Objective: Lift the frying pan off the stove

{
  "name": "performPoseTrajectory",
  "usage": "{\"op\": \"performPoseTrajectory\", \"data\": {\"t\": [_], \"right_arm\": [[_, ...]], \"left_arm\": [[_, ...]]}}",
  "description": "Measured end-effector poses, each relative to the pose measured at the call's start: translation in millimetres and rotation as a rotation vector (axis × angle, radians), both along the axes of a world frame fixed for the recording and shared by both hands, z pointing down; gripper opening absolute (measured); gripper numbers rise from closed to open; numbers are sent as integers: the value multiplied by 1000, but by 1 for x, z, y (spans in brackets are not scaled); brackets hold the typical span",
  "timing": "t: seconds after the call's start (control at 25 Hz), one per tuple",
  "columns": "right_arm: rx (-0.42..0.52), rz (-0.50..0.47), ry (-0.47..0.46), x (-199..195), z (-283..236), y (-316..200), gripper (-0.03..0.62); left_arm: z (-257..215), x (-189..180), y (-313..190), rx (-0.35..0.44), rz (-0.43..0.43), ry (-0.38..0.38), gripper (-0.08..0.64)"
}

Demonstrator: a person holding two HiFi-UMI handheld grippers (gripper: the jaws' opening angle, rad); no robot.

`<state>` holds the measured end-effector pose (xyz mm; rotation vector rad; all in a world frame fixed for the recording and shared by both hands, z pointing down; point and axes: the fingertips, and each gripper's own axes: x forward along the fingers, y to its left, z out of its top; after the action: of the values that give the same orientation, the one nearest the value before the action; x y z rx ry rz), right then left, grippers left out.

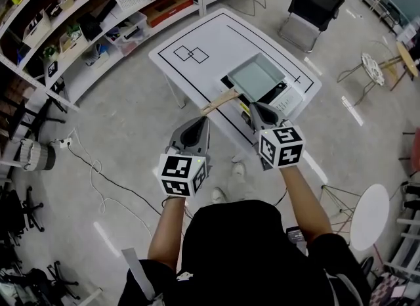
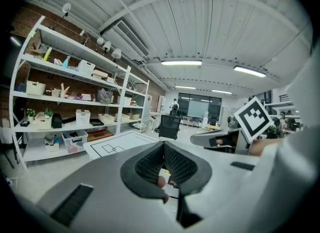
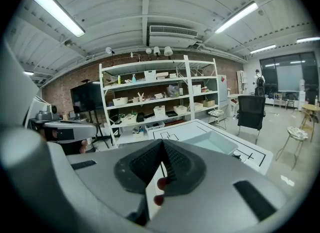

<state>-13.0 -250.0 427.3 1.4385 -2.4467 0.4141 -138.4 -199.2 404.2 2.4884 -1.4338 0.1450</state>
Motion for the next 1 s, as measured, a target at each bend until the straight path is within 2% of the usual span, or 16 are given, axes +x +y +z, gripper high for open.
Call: {"op": "performPoseTrajectory", "data": {"t": [0.52, 0.92, 1.0], "right_arm": [[-44, -49, 3, 16, 18, -74, 2], [-93, -97, 6, 20, 38, -123, 2], [-101, -101, 4, 21, 40, -132, 2]], "left_arm": [[27, 23, -67, -55, 27, -93, 8], [61, 33, -111, -138, 140, -198, 11], [67, 36, -118, -154, 168, -221, 42]]}}
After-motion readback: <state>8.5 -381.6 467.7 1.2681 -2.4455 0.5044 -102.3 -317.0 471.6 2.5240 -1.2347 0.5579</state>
